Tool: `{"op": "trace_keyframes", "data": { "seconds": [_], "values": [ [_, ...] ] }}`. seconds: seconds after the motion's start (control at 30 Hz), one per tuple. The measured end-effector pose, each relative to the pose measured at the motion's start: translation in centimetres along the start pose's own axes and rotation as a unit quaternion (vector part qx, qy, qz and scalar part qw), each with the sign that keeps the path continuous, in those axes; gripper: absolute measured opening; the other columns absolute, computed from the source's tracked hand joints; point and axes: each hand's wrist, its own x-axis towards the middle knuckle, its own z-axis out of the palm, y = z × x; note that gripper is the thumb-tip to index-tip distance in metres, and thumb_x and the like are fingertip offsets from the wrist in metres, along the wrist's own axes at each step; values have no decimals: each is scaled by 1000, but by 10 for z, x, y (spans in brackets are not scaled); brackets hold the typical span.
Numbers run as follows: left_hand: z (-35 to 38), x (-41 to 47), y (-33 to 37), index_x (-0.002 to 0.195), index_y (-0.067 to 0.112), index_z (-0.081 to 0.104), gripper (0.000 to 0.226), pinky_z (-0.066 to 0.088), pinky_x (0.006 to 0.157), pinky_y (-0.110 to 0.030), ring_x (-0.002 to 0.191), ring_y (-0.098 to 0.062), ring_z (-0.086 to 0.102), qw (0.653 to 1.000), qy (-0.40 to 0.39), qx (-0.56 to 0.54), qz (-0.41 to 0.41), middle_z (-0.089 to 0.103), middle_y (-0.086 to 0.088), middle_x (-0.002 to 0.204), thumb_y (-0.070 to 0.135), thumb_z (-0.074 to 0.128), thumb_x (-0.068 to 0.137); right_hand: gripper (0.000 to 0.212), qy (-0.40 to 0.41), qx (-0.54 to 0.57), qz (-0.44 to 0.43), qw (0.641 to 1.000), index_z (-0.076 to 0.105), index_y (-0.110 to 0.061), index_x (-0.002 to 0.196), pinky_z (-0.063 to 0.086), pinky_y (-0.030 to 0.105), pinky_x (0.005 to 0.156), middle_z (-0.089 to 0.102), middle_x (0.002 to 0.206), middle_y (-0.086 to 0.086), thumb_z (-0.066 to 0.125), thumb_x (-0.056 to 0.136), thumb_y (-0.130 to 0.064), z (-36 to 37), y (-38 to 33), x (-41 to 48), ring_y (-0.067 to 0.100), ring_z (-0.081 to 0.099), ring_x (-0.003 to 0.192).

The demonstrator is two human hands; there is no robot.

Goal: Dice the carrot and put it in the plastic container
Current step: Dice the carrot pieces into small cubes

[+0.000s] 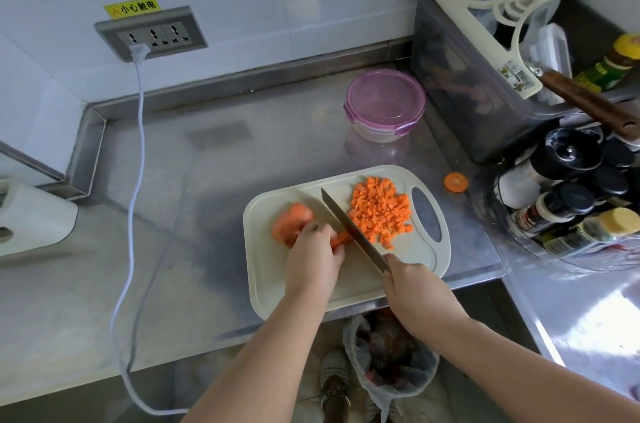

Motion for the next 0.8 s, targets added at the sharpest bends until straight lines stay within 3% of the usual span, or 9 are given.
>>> {"op": "trace_keyframes", "data": {
  "seconds": [0.2,0.33,0.43,0.53,0.6,0.67,0.73,0.8],
  "values": [
    [-3,0,-7,107,11,67,24,49,83,-29,94,-18,62,997,-23,-73,-25,63,-3,105,17,70,84,23,42,51,-23,998,50,-15,110,45,36,59,55,74,1,31,102,-25,-7,9,-3,25,59,70],
    [-6,-5,-16,108,12,64,25,47,80,-22,92,-14,62,991,-32,-112,-61,60,1,105,10,70,84,21,54,65,-32,996,51,-15,107,35,31,50,51,68,0,32,101,-22,-10,12,-7,22,51,60],
    [-9,-8,-21,111,13,62,27,40,74,-18,86,-11,57,987,-41,-130,-80,58,1,107,7,68,85,20,56,72,-31,995,51,-14,106,37,32,52,50,67,0,33,100,-20,-11,13,-8,21,49,59],
    [-16,-11,-30,109,14,65,23,44,82,-23,93,-15,62,988,-17,-124,-87,64,0,105,8,65,86,20,58,67,-33,996,51,-15,107,41,35,58,49,68,0,34,100,-21,-11,13,-10,25,50,62],
    [-21,-15,-33,103,15,66,17,47,82,-26,92,-15,63,992,-4,-103,-68,66,1,100,12,66,86,20,57,65,-34,996,51,-15,107,42,36,59,50,69,1,34,100,-21,-10,13,-11,26,51,63],
    [-25,-21,-32,99,19,65,16,44,74,-23,85,-9,59,997,-39,-46,-49,62,10,92,25,69,84,20,55,64,-33,996,51,-14,105,43,37,59,51,70,3,33,100,-21,-10,14,-11,27,52,64],
    [-25,-27,-29,99,23,63,19,43,70,-24,88,-10,60,995,-89,36,-37,60,13,95,34,67,84,20,54,72,-33,995,51,-14,106,44,38,59,53,70,3,33,100,-21,-10,13,-11,26,53,62],
    [-21,-29,-28,98,22,64,15,50,74,-30,90,-14,62,991,-105,83,-21,63,8,101,31,63,86,21,52,78,-34,995,52,-15,107,42,38,57,54,70,3,33,100,-21,-11,13,-10,24,51,60]
  ]
}}
